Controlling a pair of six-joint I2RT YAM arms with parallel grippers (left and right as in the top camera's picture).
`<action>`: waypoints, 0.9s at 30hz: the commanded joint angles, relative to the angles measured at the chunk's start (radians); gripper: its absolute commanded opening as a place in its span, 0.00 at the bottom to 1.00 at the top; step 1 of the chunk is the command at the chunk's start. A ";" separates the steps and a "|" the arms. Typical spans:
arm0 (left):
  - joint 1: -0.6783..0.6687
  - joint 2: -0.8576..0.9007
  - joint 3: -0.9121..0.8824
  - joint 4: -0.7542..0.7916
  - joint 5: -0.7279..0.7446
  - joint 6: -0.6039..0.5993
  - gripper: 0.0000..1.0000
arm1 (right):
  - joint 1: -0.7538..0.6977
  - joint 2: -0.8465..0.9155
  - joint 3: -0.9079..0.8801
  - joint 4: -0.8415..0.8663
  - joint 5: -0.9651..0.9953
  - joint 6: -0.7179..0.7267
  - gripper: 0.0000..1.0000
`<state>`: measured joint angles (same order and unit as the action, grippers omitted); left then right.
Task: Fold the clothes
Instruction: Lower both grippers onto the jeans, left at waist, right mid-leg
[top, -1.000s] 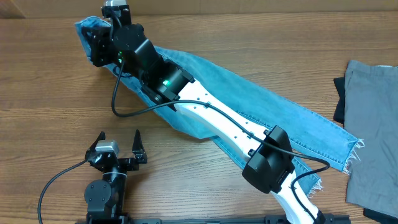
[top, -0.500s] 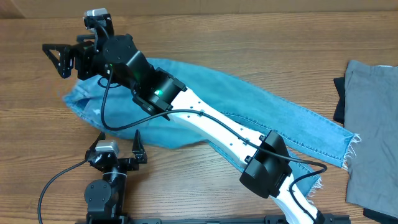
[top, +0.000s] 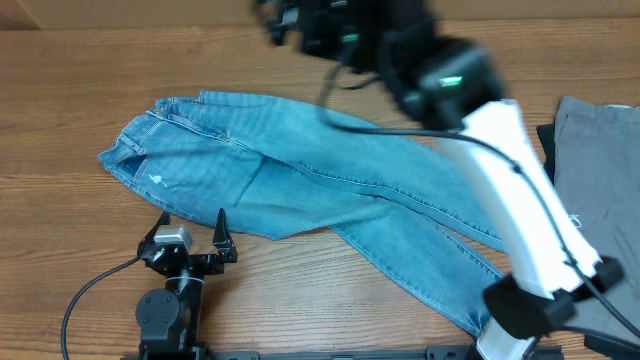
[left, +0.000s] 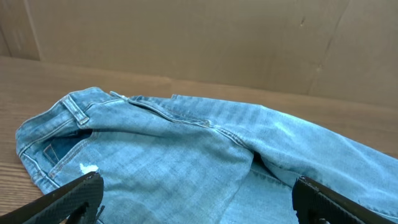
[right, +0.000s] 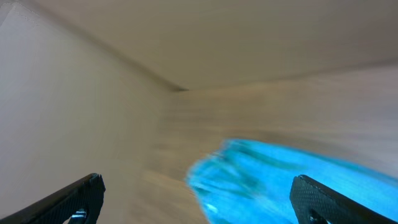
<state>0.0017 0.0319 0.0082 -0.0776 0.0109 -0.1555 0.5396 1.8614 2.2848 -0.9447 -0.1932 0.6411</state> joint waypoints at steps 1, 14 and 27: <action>-0.002 0.000 -0.003 0.000 0.005 -0.009 1.00 | -0.084 -0.006 0.007 -0.191 0.021 -0.071 1.00; -0.002 0.000 -0.003 0.007 0.077 -0.029 1.00 | -0.248 -0.004 0.005 -0.642 0.251 -0.074 0.47; -0.002 0.093 0.407 -0.286 0.258 -0.046 1.00 | -0.248 -0.004 0.005 -0.748 0.339 -0.092 0.04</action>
<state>0.0017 0.0620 0.2138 -0.3141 0.2516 -0.2226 0.2943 1.8603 2.2868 -1.6909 0.1123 0.5663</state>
